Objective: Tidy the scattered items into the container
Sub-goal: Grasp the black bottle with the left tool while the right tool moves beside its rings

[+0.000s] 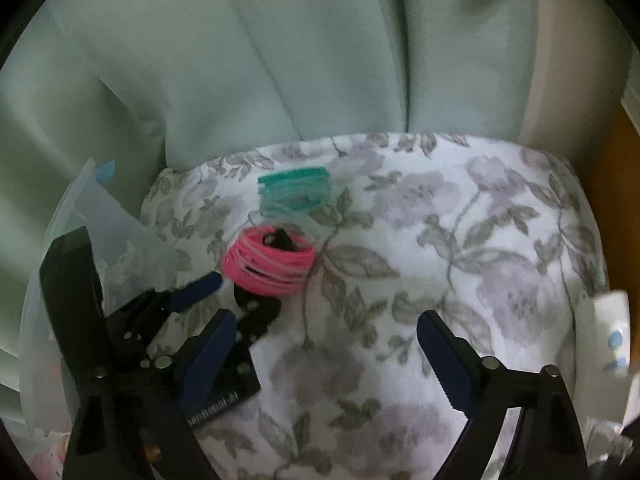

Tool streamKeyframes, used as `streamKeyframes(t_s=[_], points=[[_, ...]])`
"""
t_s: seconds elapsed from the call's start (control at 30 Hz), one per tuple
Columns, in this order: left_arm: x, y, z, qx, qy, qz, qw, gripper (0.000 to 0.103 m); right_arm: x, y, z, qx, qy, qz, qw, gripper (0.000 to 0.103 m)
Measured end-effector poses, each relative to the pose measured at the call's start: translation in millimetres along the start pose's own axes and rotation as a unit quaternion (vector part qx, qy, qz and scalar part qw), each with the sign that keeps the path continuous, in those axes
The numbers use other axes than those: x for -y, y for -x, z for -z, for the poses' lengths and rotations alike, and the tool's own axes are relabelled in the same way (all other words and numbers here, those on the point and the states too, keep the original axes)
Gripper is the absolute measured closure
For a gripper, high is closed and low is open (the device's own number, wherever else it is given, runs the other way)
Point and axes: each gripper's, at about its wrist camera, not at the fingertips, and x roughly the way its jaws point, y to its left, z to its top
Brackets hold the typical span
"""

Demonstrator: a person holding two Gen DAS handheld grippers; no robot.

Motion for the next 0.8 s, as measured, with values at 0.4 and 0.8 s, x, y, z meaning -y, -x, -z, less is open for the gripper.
streamKeyframes(t_s=[0.4, 0.8], points=[[-10.1, -5.5, -2.3, -0.005, 0.025, 0.03, 0.9992, 0.064, -13.3, -37.8, -30.2, -0.013, 0.031, -0.025, 0.999, 0.031], [-20.1, -8.6, -3.5, -0.016, 0.055, 0.034, 0.9978, 0.066, -27.4, -51.7, -47.3, -0.001, 0.021, -0.058, 0.998, 0.057]])
